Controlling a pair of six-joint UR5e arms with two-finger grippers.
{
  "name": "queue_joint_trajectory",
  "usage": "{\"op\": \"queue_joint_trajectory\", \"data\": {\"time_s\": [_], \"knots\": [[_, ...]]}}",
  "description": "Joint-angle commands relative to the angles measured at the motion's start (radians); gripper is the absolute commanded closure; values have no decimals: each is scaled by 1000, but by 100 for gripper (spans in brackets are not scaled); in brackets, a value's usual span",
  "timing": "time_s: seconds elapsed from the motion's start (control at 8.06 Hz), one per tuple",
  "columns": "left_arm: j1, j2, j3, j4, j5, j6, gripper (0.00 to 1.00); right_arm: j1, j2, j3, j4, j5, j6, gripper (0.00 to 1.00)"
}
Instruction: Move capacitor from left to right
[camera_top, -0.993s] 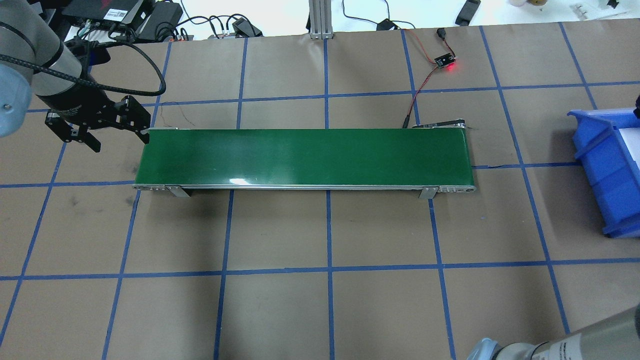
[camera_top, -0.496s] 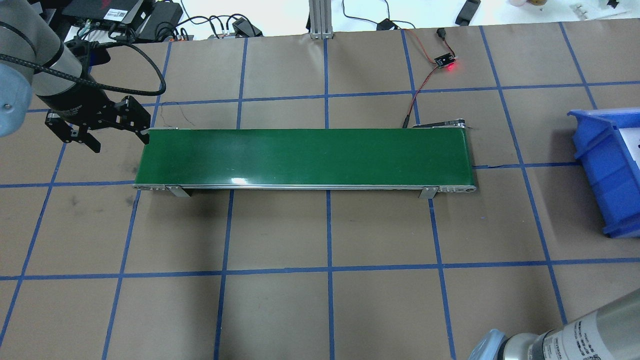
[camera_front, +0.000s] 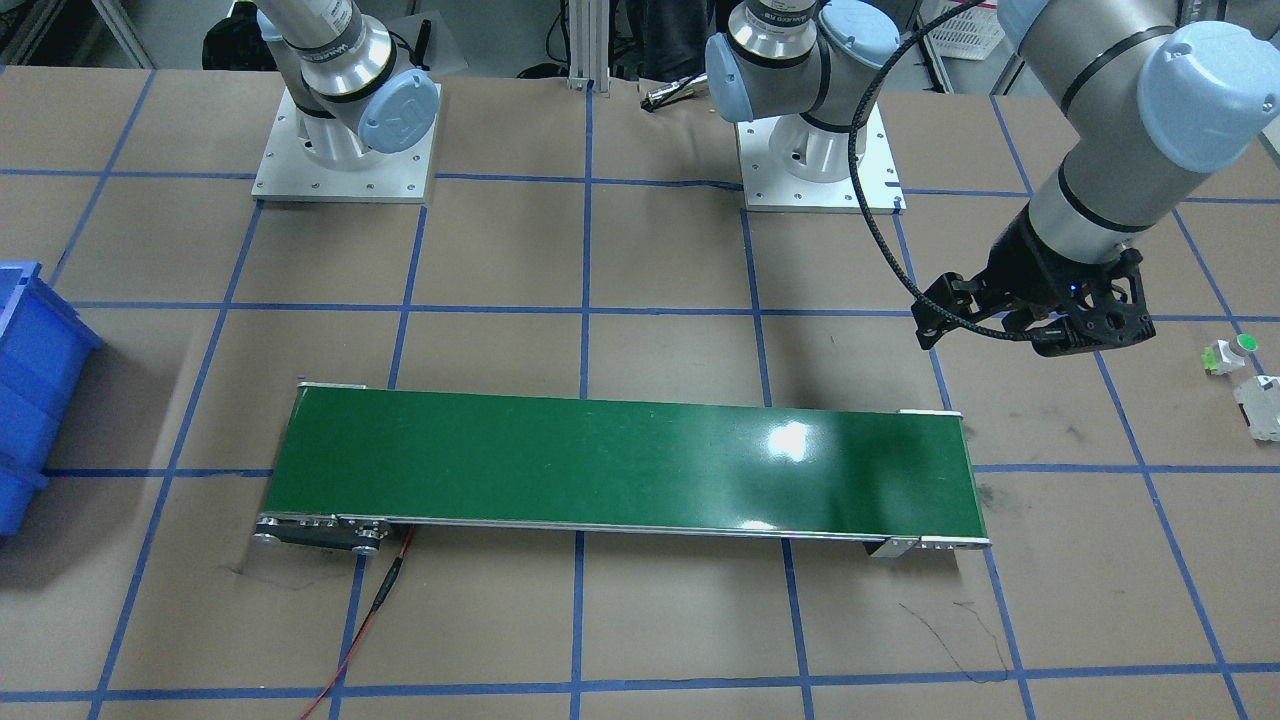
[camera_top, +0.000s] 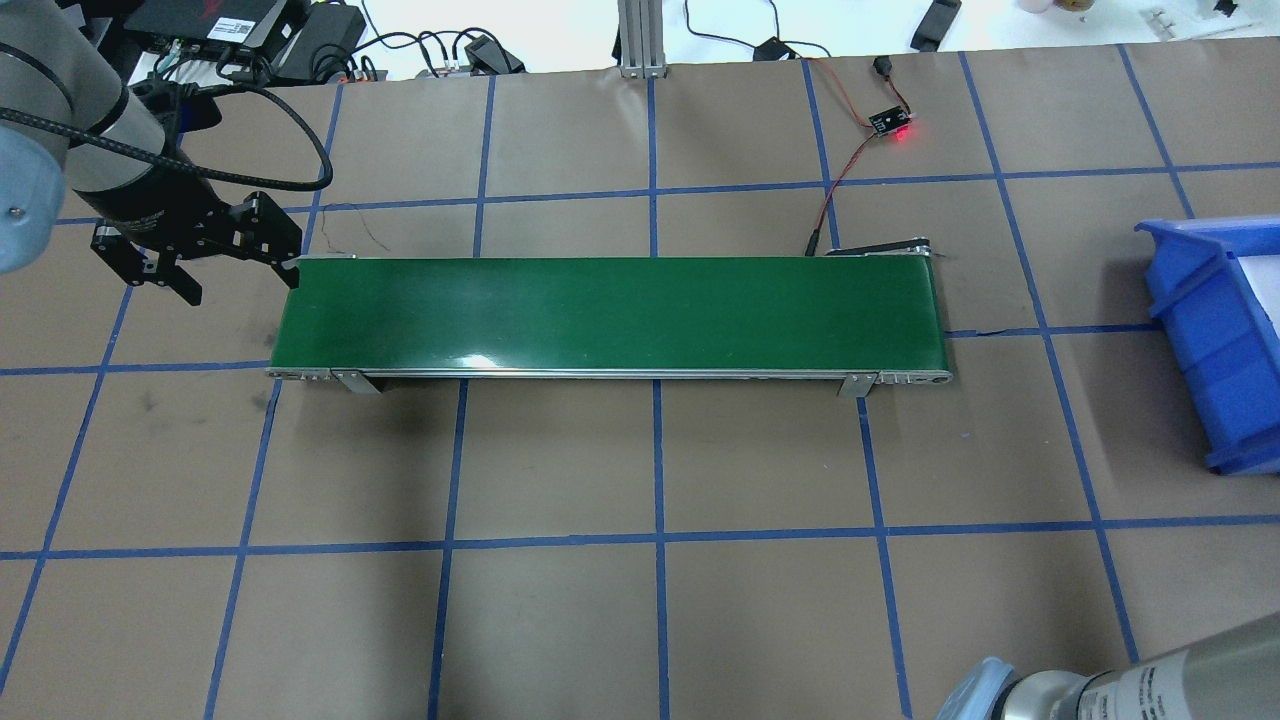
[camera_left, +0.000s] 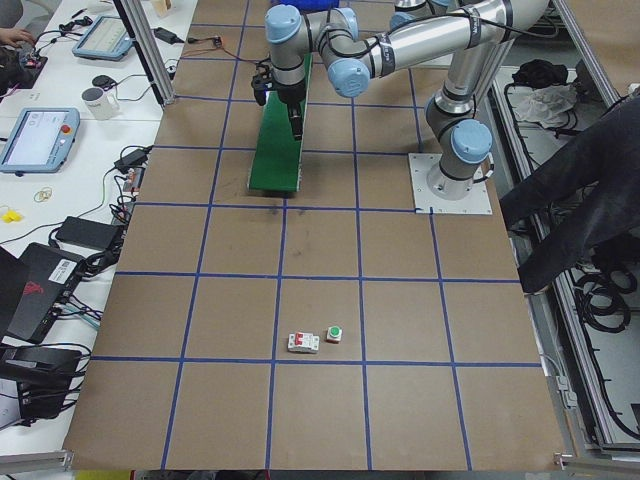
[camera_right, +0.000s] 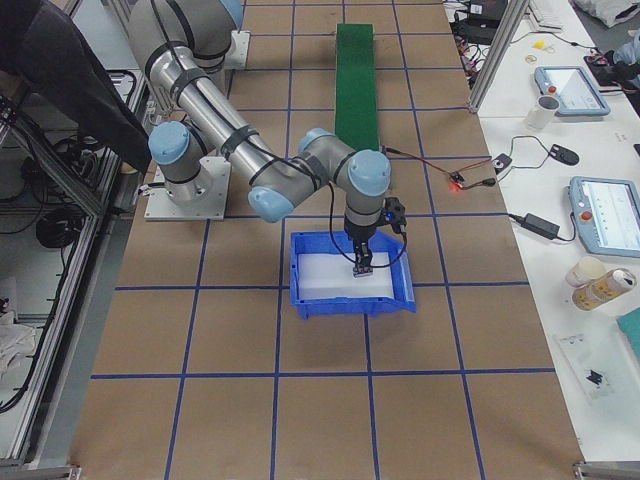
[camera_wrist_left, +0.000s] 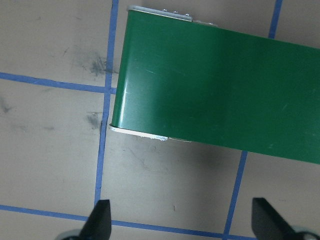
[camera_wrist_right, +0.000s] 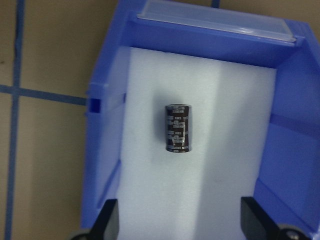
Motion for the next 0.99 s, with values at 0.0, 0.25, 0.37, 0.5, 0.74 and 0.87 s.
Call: {"op": "queue_joint_trajectory", "data": {"time_s": [0.0, 0.25, 0.37, 0.5, 0.74, 0.87], "knots": [[0, 0, 0, 0, 1, -2, 0, 139, -184, -35, 237, -4, 67, 0], [0, 0, 0, 0, 1, -2, 0, 351, -298, -59, 384, -11, 353, 0], [0, 1, 2, 0, 1, -1, 0, 482, -327, -61, 423, -12, 493, 0], [-8, 0, 9, 3, 1, 1, 0, 591, -338, -67, 423, -44, 675, 0], [-85, -2, 12, 11, 2, -10, 0, 792, -323, -86, 380, -54, 934, 0], [-128, -6, 12, 20, 2, -34, 0, 805, -321, -84, 357, -43, 953, 0]]}}
